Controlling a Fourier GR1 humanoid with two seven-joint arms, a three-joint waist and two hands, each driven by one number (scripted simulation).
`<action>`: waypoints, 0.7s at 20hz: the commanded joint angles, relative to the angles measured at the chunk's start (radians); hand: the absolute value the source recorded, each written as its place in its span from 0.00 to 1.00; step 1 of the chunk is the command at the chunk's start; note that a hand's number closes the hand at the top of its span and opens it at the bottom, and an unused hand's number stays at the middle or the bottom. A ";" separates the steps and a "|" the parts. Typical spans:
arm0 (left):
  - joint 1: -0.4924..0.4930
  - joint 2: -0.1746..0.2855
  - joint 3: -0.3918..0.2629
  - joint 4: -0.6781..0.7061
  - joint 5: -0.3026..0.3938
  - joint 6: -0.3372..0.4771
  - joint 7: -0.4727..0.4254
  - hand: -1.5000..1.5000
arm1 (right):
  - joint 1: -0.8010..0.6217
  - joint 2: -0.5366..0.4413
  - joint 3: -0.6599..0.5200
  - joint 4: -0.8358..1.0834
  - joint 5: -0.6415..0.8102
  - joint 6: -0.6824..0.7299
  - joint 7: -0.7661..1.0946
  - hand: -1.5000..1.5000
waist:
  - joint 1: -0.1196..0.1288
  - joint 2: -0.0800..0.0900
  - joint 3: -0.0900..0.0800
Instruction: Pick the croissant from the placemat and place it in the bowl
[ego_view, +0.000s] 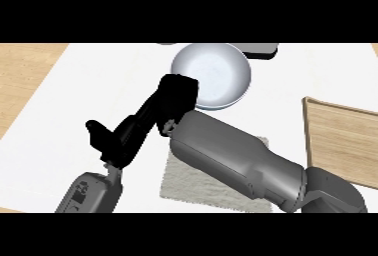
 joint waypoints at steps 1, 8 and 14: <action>0.017 0.009 0.004 0.003 0.003 -0.008 -0.001 0.50 | -0.170 0.017 -0.023 0.027 0.034 -0.023 0.265 1.00 | -0.003 -0.013 -0.002; -0.003 -0.002 0.021 0.029 -0.003 0.014 0.001 0.50 | -0.362 0.017 -0.057 0.116 0.030 0.040 0.266 1.00 | -0.032 -0.015 -0.003; 0.010 -0.018 0.016 0.055 -0.014 0.022 -0.023 0.50 | -0.457 0.017 -0.085 0.205 0.026 0.009 0.266 1.00 | -0.048 -0.006 -0.003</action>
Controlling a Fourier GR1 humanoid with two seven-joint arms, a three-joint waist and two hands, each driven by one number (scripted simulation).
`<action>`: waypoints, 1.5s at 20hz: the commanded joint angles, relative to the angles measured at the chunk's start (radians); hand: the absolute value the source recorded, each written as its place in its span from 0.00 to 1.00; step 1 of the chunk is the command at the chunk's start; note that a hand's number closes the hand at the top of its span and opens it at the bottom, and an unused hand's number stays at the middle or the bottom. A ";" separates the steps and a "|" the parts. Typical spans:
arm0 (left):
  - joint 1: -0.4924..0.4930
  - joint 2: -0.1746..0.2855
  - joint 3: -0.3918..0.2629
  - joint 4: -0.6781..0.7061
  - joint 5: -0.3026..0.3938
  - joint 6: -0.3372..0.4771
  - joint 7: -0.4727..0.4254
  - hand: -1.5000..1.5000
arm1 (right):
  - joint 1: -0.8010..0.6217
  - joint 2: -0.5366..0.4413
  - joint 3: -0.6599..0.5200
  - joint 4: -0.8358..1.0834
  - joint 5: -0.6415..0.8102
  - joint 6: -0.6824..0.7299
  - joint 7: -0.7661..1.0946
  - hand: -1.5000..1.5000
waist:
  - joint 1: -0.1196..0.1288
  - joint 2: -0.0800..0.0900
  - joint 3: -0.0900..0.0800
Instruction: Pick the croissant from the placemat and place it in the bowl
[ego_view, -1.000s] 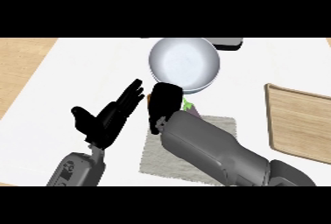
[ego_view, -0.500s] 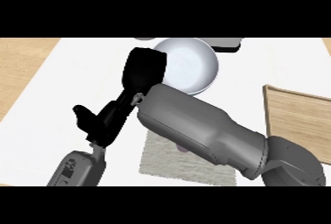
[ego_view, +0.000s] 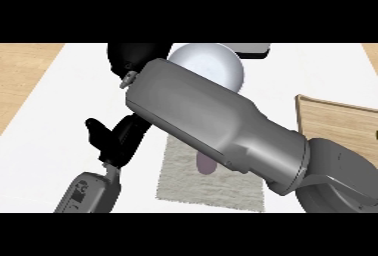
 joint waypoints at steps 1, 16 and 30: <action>-0.005 0.002 0.006 -0.017 0.002 0.002 0.007 0.50 | -0.091 0.017 -0.019 0.057 0.003 -0.017 0.245 1.00 | -0.012 0.003 0.002; 0.051 0.040 0.060 -0.057 0.013 -0.001 -0.016 0.50 | -0.056 0.017 -0.071 0.307 0.054 -0.204 0.100 1.00 | -0.052 0.017 0.006; 0.070 -0.011 -0.009 -0.091 -0.040 0.023 -0.017 0.50 | 0.125 0.017 -0.187 0.605 -0.006 -0.259 -0.079 1.00 | -0.045 0.032 0.007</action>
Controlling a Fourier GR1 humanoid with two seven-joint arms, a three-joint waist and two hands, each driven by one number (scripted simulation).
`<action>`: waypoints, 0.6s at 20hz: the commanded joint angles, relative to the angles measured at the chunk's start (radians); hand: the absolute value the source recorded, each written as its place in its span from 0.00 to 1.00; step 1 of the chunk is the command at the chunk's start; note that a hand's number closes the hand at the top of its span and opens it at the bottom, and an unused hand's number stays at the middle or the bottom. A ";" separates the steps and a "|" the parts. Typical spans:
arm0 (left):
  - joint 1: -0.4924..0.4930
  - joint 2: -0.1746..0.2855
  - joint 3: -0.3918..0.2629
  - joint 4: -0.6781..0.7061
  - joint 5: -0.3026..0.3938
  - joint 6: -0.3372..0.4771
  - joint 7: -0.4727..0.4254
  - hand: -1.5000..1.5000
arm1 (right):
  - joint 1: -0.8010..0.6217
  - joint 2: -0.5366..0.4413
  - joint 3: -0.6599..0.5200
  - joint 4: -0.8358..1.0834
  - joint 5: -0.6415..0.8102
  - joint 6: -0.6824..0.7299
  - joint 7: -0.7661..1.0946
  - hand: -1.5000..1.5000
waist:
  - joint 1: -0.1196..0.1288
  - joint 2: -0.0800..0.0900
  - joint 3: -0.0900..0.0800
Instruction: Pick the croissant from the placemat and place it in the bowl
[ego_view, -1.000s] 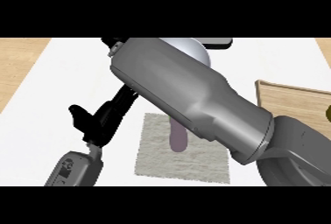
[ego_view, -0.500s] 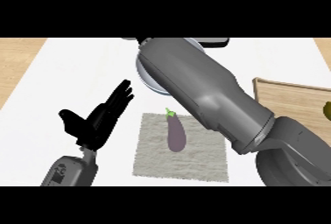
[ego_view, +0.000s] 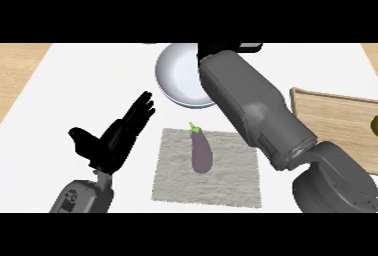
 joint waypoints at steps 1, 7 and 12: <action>-0.020 -0.017 0.004 0.018 -0.008 0.019 0.005 0.50 | 0.047 -0.012 -0.075 0.073 -0.053 -0.084 0.065 0.00 | -0.012 0.005 0.001; -0.013 -0.004 0.020 0.015 0.009 -0.011 -0.005 0.50 | 0.064 0.003 -0.145 0.054 -0.098 -0.261 -0.067 0.00 | -0.005 0.004 0.001; -0.003 0.005 0.024 -0.011 0.004 -0.001 0.007 0.50 | 0.085 -0.027 -0.189 -0.038 -0.114 -0.598 -0.152 0.00 | -0.019 -0.005 0.004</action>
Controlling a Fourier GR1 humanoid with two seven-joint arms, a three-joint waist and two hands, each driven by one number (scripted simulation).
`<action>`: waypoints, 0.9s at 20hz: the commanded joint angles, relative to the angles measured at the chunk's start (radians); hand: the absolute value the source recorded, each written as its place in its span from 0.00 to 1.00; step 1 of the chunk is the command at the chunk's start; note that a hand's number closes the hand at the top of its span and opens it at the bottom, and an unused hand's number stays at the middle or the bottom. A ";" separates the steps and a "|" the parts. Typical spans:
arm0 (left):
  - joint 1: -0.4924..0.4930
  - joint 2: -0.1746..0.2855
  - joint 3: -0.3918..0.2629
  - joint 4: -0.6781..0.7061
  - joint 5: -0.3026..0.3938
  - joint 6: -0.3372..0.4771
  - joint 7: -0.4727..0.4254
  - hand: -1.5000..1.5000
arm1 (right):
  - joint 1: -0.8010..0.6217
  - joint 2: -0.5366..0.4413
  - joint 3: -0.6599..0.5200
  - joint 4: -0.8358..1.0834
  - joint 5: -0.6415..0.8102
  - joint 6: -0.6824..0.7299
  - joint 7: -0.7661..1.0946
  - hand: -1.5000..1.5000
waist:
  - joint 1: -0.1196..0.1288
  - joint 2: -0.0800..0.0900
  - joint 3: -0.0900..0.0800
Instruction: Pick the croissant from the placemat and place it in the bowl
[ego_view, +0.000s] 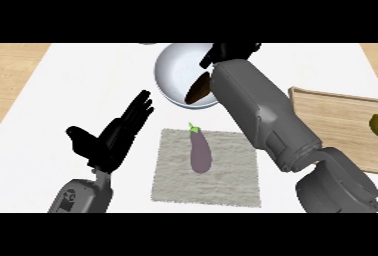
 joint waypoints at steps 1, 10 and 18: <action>-0.004 0.008 0.023 0.013 0.021 -0.013 0.003 0.50 | 0.005 0.014 -0.023 -0.072 0.005 -0.353 -0.021 0.00 | -0.013 -0.004 0.001; 0.035 -0.004 0.015 0.028 0.003 -0.001 -0.015 0.50 | 0.129 0.024 0.048 -0.376 0.051 -0.678 -0.124 0.00 | -0.032 -0.034 -0.002; 0.043 0.014 0.040 0.026 0.016 0.000 0.013 0.50 | 0.228 0.024 0.230 -0.591 0.144 -0.742 -0.045 0.00 | -0.051 -0.062 -0.005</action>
